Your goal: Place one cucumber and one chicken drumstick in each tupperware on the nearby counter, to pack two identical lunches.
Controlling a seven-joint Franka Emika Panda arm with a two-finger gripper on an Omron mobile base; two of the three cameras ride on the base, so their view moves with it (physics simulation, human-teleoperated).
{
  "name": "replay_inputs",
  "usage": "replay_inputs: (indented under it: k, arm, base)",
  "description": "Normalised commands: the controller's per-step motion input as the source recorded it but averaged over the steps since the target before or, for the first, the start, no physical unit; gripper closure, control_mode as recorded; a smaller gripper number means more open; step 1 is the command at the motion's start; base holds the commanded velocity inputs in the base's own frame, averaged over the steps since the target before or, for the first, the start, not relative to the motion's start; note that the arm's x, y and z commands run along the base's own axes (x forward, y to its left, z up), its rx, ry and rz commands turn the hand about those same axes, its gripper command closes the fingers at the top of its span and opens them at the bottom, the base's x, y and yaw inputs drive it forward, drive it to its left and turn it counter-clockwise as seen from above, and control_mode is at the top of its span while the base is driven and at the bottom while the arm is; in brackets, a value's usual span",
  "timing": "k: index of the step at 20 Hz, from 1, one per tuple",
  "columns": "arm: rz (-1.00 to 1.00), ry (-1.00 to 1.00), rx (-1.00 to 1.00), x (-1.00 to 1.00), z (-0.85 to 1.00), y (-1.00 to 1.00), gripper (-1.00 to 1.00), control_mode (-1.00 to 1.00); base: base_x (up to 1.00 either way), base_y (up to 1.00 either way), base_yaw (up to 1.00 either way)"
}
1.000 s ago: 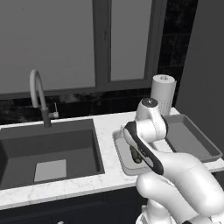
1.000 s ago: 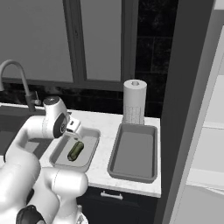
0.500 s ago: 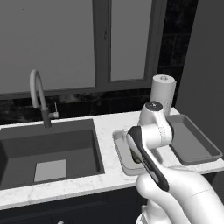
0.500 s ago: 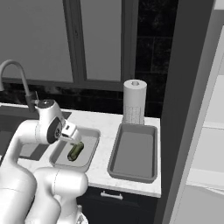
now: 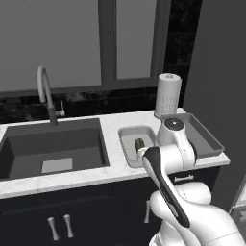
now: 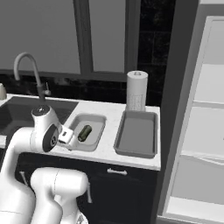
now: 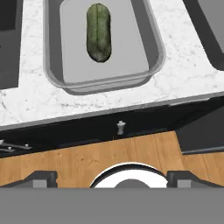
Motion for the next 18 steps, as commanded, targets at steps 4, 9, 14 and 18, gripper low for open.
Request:
replay_inputs:
  k: [4,9,14,18]
  arm:
    - [0.00,0.00,0.00,0.00,0.00,0.00,-1.00,1.00]
    - [0.00,0.00,0.00,0.00,0.00,0.00,-1.00,1.00]
    - [0.00,0.00,0.00,0.00,0.00,0.00,-1.00,1.00]
    - [0.00,0.00,0.00,0.00,0.00,0.00,-1.00,1.00]
  base:
    - [-1.00,0.01,0.00]
    - [-0.89,-0.03,0.00]
    - [-0.79,-0.13,-0.04]
    - [-0.07,-0.57,-0.11]
